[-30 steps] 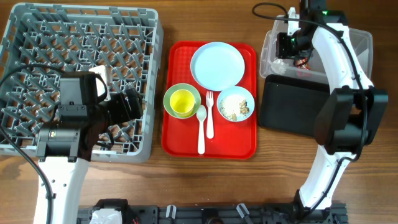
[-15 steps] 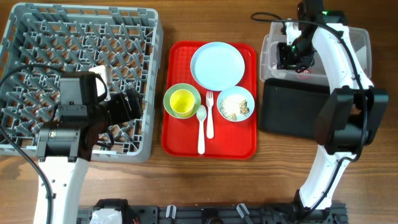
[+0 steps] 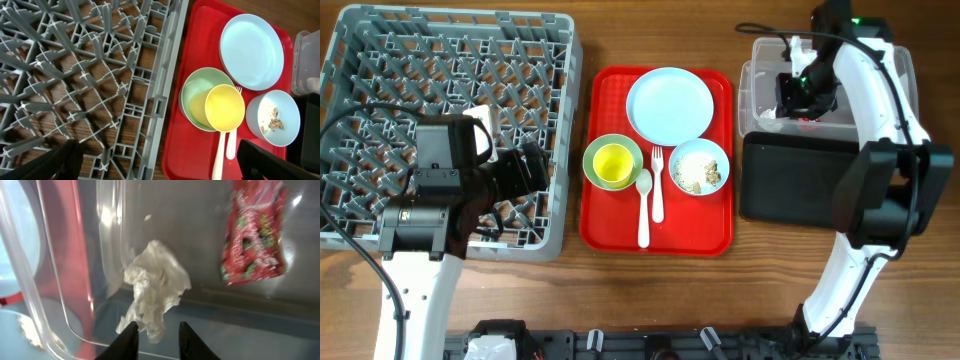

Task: Sort waste into correct bins and load items into the dishwasher rack

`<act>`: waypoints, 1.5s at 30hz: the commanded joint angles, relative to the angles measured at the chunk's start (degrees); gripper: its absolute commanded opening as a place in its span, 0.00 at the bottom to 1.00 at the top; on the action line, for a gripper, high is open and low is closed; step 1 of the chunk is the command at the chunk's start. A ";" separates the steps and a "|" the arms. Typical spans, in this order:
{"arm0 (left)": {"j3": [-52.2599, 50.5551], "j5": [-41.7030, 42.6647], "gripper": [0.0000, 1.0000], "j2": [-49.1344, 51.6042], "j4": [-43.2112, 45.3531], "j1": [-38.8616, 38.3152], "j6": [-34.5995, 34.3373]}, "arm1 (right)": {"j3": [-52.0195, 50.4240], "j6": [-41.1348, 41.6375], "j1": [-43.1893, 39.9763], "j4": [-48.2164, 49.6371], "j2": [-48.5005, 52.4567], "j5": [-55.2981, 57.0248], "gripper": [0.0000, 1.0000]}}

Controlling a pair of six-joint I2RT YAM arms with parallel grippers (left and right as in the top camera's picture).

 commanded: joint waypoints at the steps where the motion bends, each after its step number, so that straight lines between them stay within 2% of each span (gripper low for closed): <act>1: 0.98 0.68 1.00 0.02 0.15 -0.26 -0.72 | -0.15 -0.13 -0.28 2.64 -8.04 0.70 0.34; 2: 0.98 0.68 1.00 0.02 0.15 -0.26 -0.72 | -0.15 -0.15 -0.28 3.52 -9.77 0.24 0.36; 3: 0.98 0.68 1.00 0.02 0.15 -0.26 -0.72 | -0.15 -0.13 -0.28 4.46 -11.58 -0.90 0.45; 4: 0.98 0.68 1.00 0.02 0.15 -0.26 -0.72 | -0.15 -0.15 -0.28 5.18 -13.86 -3.56 0.67; 5: 0.98 0.68 1.00 0.02 0.17 -0.26 -0.72 | -0.15 -0.24 -0.28 5.46 -15.58 -6.86 0.77; 6: 0.98 0.68 1.00 0.02 0.17 -0.26 -0.72 | -0.15 -0.44 -0.28 5.44 -17.16 -10.45 0.81; 7: 0.98 0.68 1.00 0.02 0.22 -0.26 -0.72 | -0.17 -1.40 -0.26 4.87 -19.30 -16.92 0.81; 8: 0.98 0.68 1.00 0.02 0.35 -0.26 -0.72 | -0.17 -2.93 -0.20 4.00 -20.17 -20.24 0.75; 9: 0.98 0.68 1.00 0.02 0.39 -0.26 -0.72 | -0.17 -3.45 -0.09 2.75 -20.92 -21.20 0.65; 10: 0.98 0.68 1.00 0.02 0.39 -0.26 -0.72 | -0.17 -3.08 -0.04 1.33 -21.49 -20.57 0.63; 16: 0.98 0.68 1.00 0.02 0.39 -0.26 -0.72 | -2.16 -3.19 1.79 -7.96 -23.71 -15.80 0.63; 19: 0.98 0.68 1.00 0.02 0.42 -0.26 -0.72 | -5.99 -1.77 4.44 -8.15 -25.51 -13.49 0.63; 31: 0.98 0.70 1.00 0.02 0.37 -0.26 -0.74 | -20.98 16.00 25.53 4.31 -30.97 7.10 0.64; 34: 0.98 0.68 1.00 0.02 0.37 -0.26 -0.72 | -24.55 19.45 29.22 9.01 -30.91 6.58 0.68; 35: 0.98 0.68 1.00 0.02 0.37 -0.26 -0.72 | -26.25 20.39 30.36 10.91 -30.86 5.05 0.77; 36: 0.98 0.70 1.00 0.02 0.37 -0.26 -0.72 | -27.43 20.94 30.82 12.11 -30.86 4.11 0.78; 38: 0.98 0.70 1.00 0.02 0.37 -0.26 -0.72 | -31.28 21.09 31.61 16.00 -30.86 2.08 0.62; 45: 0.98 0.70 1.00 0.02 0.37 -0.26 -0.72 | -43.58 22.16 31.93 30.42 -30.27 1.92 0.59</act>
